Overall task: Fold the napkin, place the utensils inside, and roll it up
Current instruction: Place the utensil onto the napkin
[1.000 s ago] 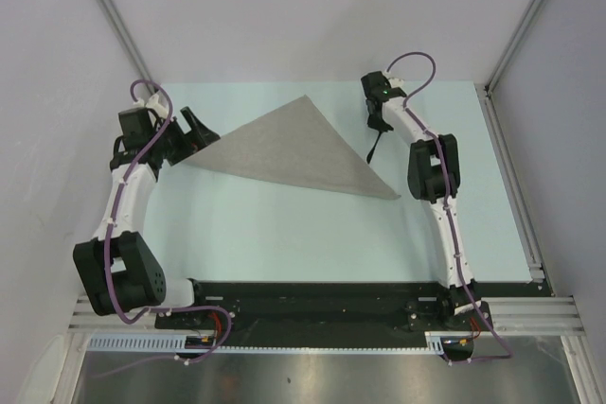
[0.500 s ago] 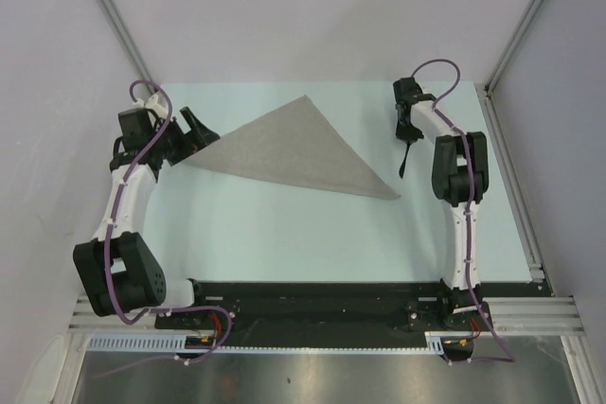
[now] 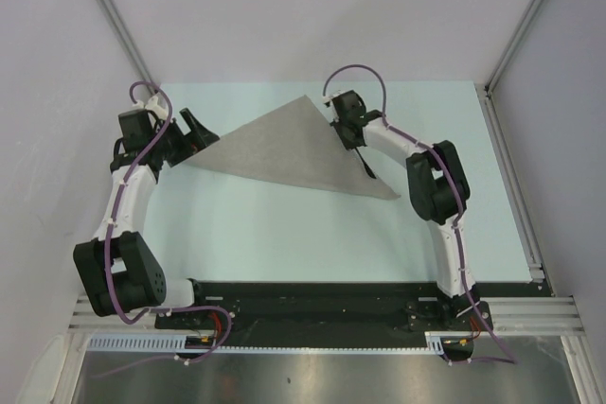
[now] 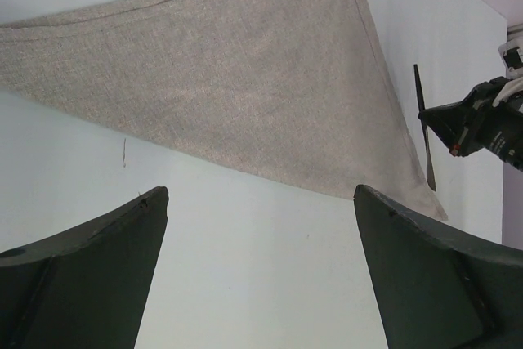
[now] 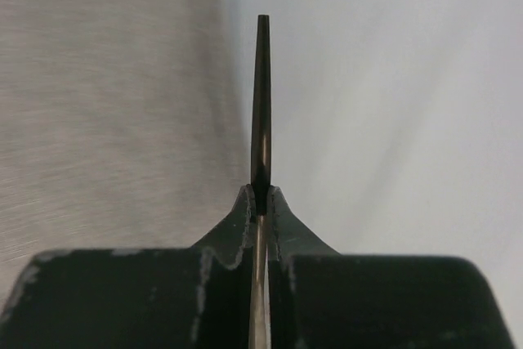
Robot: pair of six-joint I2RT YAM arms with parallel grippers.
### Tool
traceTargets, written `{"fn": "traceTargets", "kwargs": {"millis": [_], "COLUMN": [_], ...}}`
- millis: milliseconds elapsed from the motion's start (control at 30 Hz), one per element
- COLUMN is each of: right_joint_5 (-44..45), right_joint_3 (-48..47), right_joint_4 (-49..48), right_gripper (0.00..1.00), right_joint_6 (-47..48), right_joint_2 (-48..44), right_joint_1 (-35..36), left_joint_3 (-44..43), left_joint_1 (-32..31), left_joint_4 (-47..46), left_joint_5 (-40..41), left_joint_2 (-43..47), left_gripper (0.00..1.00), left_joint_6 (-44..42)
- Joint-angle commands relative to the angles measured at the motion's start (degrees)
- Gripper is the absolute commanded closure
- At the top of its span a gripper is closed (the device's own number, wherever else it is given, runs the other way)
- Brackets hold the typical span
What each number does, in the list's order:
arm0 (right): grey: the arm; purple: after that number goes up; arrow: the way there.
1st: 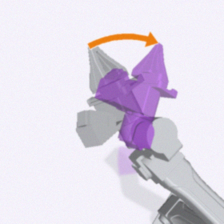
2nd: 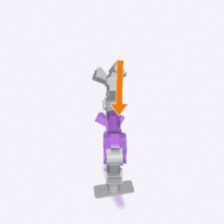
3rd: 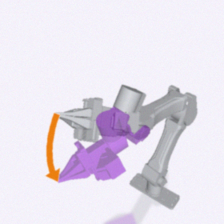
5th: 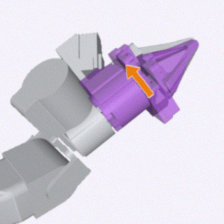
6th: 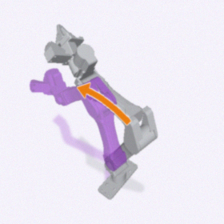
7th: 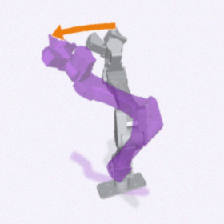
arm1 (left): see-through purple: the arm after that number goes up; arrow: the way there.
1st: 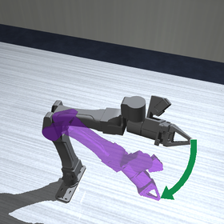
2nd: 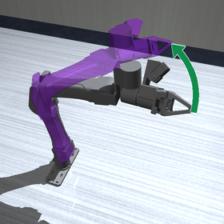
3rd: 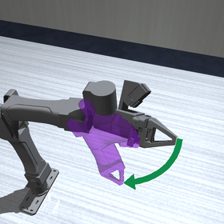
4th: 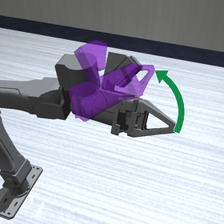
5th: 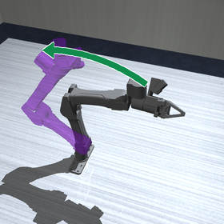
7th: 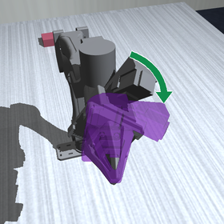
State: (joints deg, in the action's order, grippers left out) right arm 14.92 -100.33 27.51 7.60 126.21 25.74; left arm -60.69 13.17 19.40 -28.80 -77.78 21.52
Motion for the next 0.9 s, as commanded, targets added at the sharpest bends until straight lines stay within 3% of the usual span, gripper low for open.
{"fn": "traceTargets", "kwargs": {"millis": [0,267,433,600,867], "right_joint_5": [-3.2,-13.8,-19.5,-23.3,-23.4], "right_joint_3": [-4.6,-6.3,-7.5,-11.3,-9.0], "right_joint_4": [-8.4,-18.6,-22.9,-20.3,-18.4], "right_gripper": [1.00,1.00,1.00,1.00,1.00], "right_joint_6": [12.2,23.6,28.1,31.2,34.3], "right_joint_2": [-2.2,3.6,5.7,8.3,8.4], "right_joint_1": [4.2,15.1,18.0,19.4,20.7], "left_joint_3": [0.2,0.3,0.2,0.2,0.2], "left_joint_1": [0.6,0.7,1.0,1.2,1.7], "left_joint_4": [-1.8,-1.7,-1.7,-1.8,-1.9], "left_joint_5": [0.0,0.2,0.3,0.1,-0.2], "left_joint_2": [1.8,1.5,1.5,1.6,1.8], "left_gripper": [0.00,0.00,0.00,0.01,0.00], "left_joint_6": [0.0,-0.2,-0.3,-0.3,-0.2]}}
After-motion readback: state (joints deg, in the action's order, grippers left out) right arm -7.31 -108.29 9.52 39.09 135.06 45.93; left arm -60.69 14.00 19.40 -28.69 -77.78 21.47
